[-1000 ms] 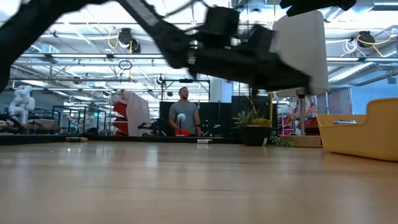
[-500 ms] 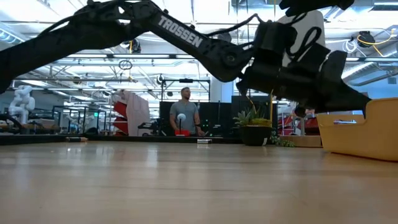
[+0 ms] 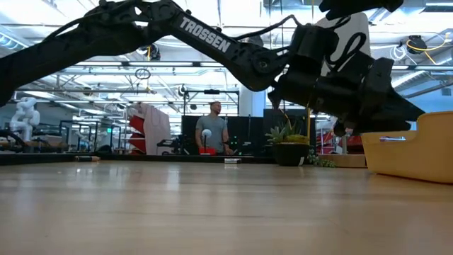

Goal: Sort batteries
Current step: Put the black battery into the orange bin

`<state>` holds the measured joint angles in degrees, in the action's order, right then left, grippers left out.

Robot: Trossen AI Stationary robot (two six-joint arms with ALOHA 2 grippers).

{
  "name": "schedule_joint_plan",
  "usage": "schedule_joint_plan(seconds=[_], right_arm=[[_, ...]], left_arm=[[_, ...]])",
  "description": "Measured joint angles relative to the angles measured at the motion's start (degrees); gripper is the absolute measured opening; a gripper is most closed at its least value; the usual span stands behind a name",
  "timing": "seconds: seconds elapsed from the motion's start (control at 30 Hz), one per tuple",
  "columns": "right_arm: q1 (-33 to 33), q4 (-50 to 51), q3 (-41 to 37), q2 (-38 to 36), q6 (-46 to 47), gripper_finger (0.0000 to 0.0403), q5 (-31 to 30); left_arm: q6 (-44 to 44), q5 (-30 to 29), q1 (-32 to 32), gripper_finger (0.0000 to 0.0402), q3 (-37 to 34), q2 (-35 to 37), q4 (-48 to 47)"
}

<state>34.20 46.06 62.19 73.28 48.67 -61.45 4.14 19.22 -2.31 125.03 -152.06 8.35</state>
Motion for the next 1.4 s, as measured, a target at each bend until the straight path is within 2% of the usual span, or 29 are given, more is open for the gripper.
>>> schedule_joint_plan(seconds=[0.13,0.3,0.4,0.53,0.63,0.8,0.97,1.13,1.4], right_arm=[[0.0,0.0,0.0,0.0,0.1,0.0167,1.8],[0.0,-0.1,0.0,0.0,0.1,0.0167,1.9],[0.3,-0.4,0.0,0.3,0.2,0.0167,2.0],[1.6,-1.3,0.0,1.6,0.5,0.0167,1.9],[2.2,-1.3,0.0,2.3,1.5,0.0167,1.9],[2.7,-1.4,0.0,3.0,3.8,0.0167,2.4],[3.0,-1.3,0.0,4.4,7.0,0.0167,5.8],[4.1,-1.4,0.0,7.3,9.2,0.0167,6.4],[5.9,-2.2,0.0,11.7,12.4,0.0167,6.4]], left_arm=[[-3.0,0.1,-0.8,0.0213,0.0,3.1,-5.8],[-11.2,-1.8,-2.7,0.0214,0.0,8.5,-19.5],[-17.6,-5.6,-3.6,0.0214,0.0,11.1,-31.1],[-24.6,-10.9,-5.2,0.0214,0.1,13.4,-51.1],[-27.2,-13.6,-6.6,0.0214,0.0,14.1,-65.2],[-28.7,-23.1,-8.3,0.0214,0.0,16.3,-81.7],[-30.1,-25.3,-13.0,0.0215,-1.4,22.2,-83.0],[-34.2,-18.8,-20.6,0.0215,-7.6,27.5,-74.7],[-43.7,-14.9,-30.1,0.0215,-13.4,26.0,-61.9]])
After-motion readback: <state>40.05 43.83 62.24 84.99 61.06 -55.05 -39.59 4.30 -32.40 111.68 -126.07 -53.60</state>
